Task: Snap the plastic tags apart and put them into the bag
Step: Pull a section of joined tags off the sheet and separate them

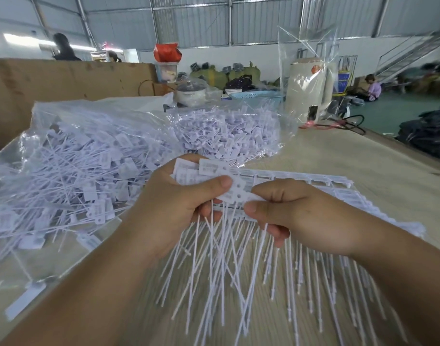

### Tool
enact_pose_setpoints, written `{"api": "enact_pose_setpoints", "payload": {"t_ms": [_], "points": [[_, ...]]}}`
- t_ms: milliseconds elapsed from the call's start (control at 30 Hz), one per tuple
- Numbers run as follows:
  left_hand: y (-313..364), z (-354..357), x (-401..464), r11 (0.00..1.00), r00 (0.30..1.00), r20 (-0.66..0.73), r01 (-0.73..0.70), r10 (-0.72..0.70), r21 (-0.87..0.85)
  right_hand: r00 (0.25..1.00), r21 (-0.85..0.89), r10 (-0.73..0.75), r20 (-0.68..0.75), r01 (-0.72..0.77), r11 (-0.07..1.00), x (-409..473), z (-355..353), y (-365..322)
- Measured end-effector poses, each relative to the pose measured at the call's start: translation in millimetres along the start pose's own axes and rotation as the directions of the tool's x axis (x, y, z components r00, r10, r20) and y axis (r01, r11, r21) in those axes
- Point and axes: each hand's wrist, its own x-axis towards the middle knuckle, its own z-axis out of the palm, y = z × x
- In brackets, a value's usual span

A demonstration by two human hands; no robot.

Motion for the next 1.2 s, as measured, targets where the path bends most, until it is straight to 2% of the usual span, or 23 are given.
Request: {"api": "enact_pose_setpoints", "payload": {"t_ms": [67, 200, 333, 400, 467, 533, 600, 700, 767, 900, 1000, 1133, 1200], "points": [[-0.3, 0.6, 0.1, 1.0, 1.0, -0.011, 0.007, -0.008, -0.015, 0.999, 0.017, 0.01, -0.033, -0.01, 1.0, 0.4, 2.2, -1.5], [-3.5, 6.9, -0.6, 0.994, 0.997, -0.05, 0.05, -0.055, -0.097, 0.98, 0.046, 0.037, -0.195, -0.028, 0.999, 3.5, 3.7, -4.2], [-4.4, 16.7, -3.4, 0.985, 0.994, -0.1, 0.029, -0.046, -0.17, 0.943, 0.15, 0.012, -0.334, 0.04, 0.988, 7.5, 13.4, -5.2], [-2.9, 19.0, -3.8, 0.965, 0.991, -0.124, 0.023, -0.057, -0.26, 0.893, 0.17, 0.03, -0.45, 0.053, 0.984, 8.8, 14.4, -6.6], [-1.9, 17.0, -2.8, 0.94, 0.985, -0.134, 0.061, -0.111, -0.335, 0.79, 0.16, 0.039, -0.612, 0.075, 0.984, 7.1, 4.5, -6.2], [-0.9, 13.1, -1.8, 0.936, 0.98, -0.132, 0.094, -0.146, -0.34, 0.731, 0.174, 0.007, -0.682, 0.153, 0.973, 3.2, -10.0, -4.9], [-0.5, 12.4, -2.4, 0.944, 0.981, -0.114, 0.114, -0.156, -0.309, 0.772, 0.19, -0.038, -0.634, 0.204, 0.96, -0.9, -15.4, -3.5], [-4.0, 17.3, -6.7, 0.966, 0.99, -0.041, 0.12, -0.132, -0.228, 0.903, 0.217, -0.113, -0.414, 0.218, 0.952, 0.2, -2.0, -4.2], [-8.1, 18.5, -8.2, 0.983, 0.995, 0.005, 0.103, -0.104, -0.149, 0.945, 0.18, -0.14, -0.295, 0.199, 0.963, 3.1, 9.4, -3.7], [-10.9, 15.8, -8.1, 0.994, 0.996, 0.009, 0.088, -0.087, -0.072, 0.958, 0.12, -0.068, -0.277, 0.105, 0.987, 5.0, 16.3, 0.6], [-12.0, 16.4, -8.0, 0.987, 0.995, 0.045, 0.097, -0.092, -0.13, 0.975, 0.078, -0.036, -0.22, 0.054, 0.995, 3.5, 18.3, 1.1], [-15.0, 18.0, -9.0, 1.0, 0.999, 0.034, -0.009, 0.01, -0.013, 0.987, 0.239, -0.084, -0.135, 0.115, 0.964, 3.8, 26.7, -1.6], [-15.3, 21.2, -10.7, 0.999, 0.999, 0.04, -0.025, 0.027, -0.038, 0.981, 0.296, -0.136, -0.139, 0.172, 0.939, 4.1, 29.5, -4.2]]}}
